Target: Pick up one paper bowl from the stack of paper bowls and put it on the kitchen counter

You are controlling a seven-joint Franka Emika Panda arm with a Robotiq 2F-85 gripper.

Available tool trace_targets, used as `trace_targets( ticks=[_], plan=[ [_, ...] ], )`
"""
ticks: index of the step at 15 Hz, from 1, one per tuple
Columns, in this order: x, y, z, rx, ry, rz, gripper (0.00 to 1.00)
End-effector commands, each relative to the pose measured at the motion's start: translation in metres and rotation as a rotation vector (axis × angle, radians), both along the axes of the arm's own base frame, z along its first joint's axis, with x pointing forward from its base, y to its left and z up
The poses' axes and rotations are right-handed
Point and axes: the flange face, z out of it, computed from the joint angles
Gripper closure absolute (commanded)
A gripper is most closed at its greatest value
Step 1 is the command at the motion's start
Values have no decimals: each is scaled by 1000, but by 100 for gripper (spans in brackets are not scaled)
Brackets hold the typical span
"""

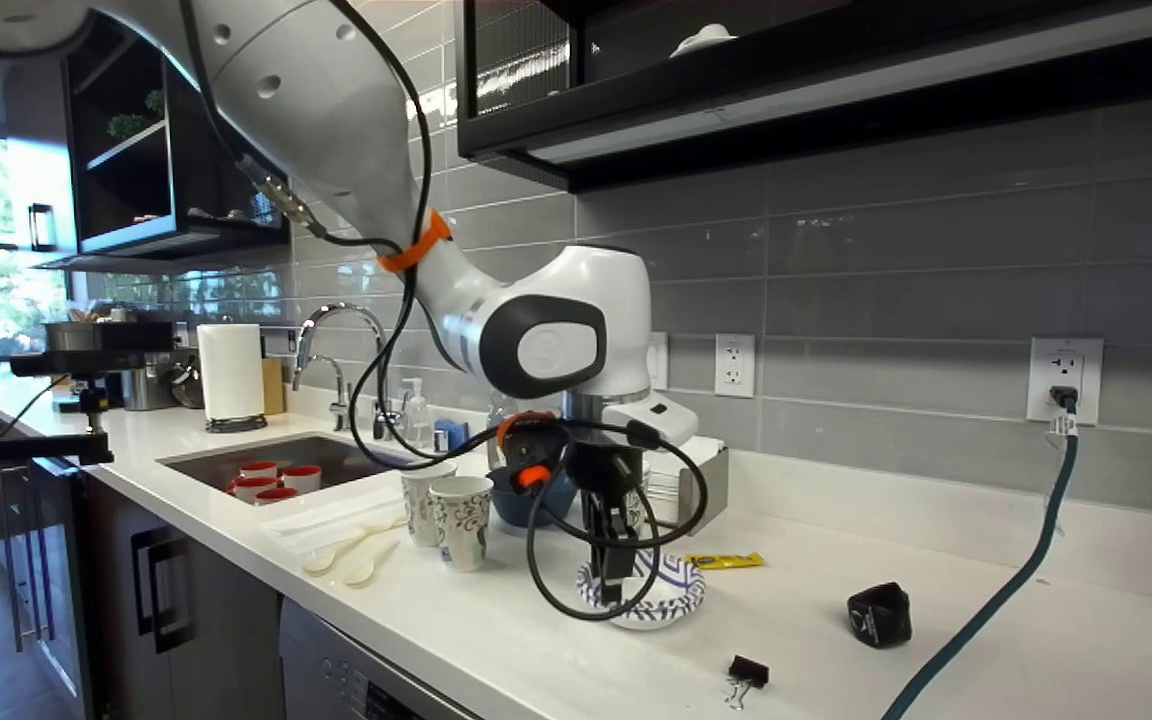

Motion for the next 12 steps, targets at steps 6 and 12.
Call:
trace_targets(
  ticks=[6, 12],
  plan=[
    [5, -2, 0, 4, -76, -241, 0],
    [8, 0, -14, 20, -49, -318, 0]
  ],
)
